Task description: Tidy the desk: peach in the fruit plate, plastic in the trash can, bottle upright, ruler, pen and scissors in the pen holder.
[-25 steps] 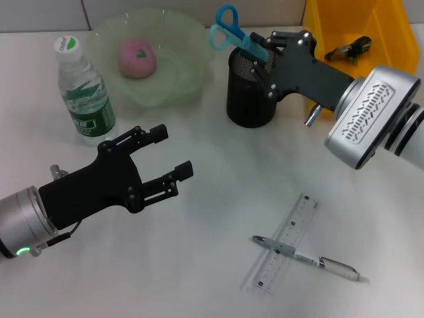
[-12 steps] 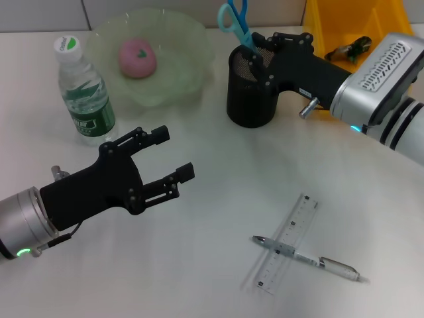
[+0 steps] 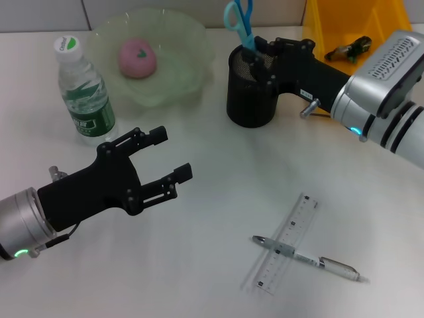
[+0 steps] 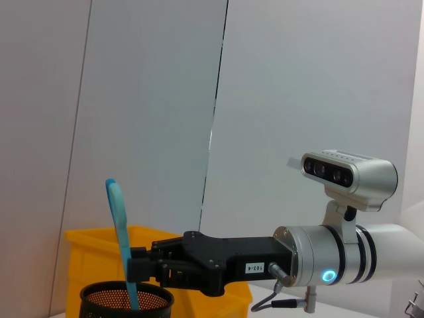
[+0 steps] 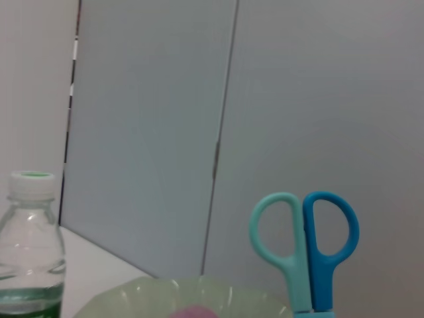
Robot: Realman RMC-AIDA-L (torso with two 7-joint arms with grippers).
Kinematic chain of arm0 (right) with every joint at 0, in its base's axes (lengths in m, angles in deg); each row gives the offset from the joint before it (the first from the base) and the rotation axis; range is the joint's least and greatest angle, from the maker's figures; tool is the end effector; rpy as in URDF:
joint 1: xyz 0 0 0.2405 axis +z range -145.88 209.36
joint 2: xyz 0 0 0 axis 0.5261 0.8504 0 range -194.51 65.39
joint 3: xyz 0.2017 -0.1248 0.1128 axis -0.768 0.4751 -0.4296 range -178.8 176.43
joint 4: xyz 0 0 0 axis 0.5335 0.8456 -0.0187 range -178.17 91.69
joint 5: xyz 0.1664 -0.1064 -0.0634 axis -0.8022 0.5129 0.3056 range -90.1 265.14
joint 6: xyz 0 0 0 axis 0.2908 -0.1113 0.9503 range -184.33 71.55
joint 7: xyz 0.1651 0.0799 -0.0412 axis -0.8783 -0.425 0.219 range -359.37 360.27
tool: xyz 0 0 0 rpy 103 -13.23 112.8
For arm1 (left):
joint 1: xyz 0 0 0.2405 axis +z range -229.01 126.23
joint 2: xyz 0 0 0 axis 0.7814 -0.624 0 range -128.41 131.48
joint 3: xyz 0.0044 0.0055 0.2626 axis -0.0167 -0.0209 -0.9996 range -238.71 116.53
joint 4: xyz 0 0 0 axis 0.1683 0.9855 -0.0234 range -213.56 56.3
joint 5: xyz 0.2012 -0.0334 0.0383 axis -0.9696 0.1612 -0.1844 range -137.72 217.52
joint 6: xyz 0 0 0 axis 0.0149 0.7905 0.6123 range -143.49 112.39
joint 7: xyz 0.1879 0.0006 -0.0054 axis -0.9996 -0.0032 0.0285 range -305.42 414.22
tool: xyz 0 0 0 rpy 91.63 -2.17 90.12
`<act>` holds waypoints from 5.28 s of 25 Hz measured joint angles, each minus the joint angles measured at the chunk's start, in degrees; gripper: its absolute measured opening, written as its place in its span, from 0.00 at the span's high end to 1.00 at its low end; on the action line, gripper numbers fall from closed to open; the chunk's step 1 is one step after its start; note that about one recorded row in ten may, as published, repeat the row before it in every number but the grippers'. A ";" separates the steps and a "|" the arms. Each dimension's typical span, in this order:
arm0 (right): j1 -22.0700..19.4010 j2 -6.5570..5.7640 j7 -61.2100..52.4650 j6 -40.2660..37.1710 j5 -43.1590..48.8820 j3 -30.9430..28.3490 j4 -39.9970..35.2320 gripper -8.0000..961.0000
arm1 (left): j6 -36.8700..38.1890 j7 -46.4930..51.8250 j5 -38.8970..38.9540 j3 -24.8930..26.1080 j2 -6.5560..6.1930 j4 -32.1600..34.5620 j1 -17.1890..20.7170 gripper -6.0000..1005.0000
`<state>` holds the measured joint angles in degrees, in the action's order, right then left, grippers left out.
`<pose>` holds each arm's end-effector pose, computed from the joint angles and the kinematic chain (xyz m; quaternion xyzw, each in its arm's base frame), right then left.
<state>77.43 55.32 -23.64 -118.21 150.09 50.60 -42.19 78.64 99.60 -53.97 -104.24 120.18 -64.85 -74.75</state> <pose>0.2094 0.4245 -0.1008 -0.8761 0.1089 0.2795 0.3775 -0.2569 0.2849 -0.0677 -0.8898 -0.1423 -0.3882 0.1933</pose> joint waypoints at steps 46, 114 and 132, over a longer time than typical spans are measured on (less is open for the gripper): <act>-0.62 0.00 -2.25 -0.52 0.05 -3.36 1.84 0.78 | -1.29 -0.91 0.00 1.75 0.03 -0.21 0.16 0.20; -16.23 -2.26 -36.36 -31.73 34.79 -5.40 -24.09 0.18 | 1.01 1.51 -1.30 0.31 -0.62 2.40 -0.26 0.21; -15.74 -2.82 -37.29 -36.43 50.39 -4.97 -30.93 0.18 | 1.37 9.13 -2.29 -12.90 -3.68 5.99 -0.05 0.21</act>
<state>61.69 52.50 -60.93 -154.63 200.48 45.63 -73.12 80.01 108.73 -56.25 -117.14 116.50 -58.86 -74.81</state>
